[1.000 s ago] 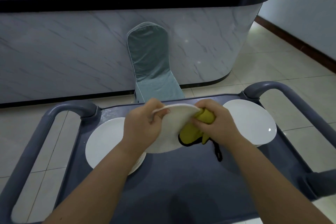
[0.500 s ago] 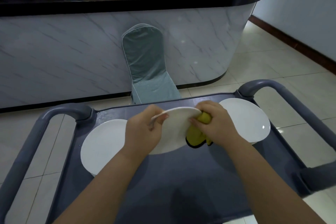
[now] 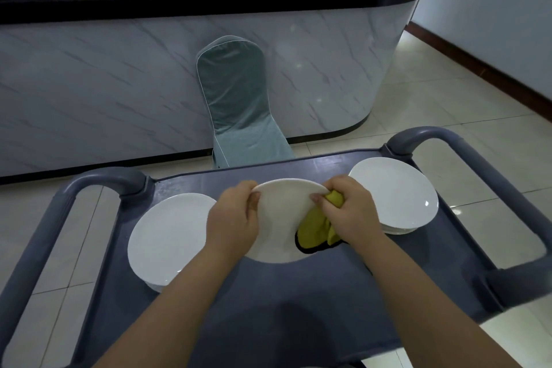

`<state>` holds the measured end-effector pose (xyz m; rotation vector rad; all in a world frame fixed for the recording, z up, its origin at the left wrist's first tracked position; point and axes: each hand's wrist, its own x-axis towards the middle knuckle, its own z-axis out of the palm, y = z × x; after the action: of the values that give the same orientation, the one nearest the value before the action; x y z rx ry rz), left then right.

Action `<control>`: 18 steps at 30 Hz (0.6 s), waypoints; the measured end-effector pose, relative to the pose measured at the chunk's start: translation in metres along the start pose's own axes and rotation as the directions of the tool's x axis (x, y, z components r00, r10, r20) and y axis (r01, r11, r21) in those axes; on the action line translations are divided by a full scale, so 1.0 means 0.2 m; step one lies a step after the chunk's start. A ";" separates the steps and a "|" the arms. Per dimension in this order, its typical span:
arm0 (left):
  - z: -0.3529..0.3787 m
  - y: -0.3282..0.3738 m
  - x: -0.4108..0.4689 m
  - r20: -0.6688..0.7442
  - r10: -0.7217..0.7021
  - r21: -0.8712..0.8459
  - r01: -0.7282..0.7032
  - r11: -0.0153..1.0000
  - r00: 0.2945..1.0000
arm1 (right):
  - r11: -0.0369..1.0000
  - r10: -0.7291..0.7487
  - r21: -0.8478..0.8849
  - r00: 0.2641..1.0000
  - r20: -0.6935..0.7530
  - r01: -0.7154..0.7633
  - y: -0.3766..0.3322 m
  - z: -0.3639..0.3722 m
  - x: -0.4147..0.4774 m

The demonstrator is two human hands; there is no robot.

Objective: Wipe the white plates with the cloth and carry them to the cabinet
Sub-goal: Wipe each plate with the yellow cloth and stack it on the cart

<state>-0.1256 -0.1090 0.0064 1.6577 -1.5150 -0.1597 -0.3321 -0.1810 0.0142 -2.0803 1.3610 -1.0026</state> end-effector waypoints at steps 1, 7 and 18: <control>0.01 0.01 0.03 0.030 0.108 0.095 -0.111 0.989 0.994 | 0.999 -0.025 -0.032 1.000 -0.007 0.025 -0.01 0.01 0.00; 0.03 0.20 0.22 0.046 0.382 0.225 -0.382 0.897 0.923 | 0.966 -0.204 -0.154 0.978 0.034 0.207 -0.16 -0.02 0.09; 0.01 0.03 0.02 -0.165 -0.452 -0.417 0.353 0.837 0.877 | 0.949 0.274 0.142 0.959 0.068 -0.282 0.00 -0.02 0.00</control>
<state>-0.1301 -0.1124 0.0095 1.5896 -0.8527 -0.4217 -0.3350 -0.1809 0.0178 -1.7323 1.4571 -0.8995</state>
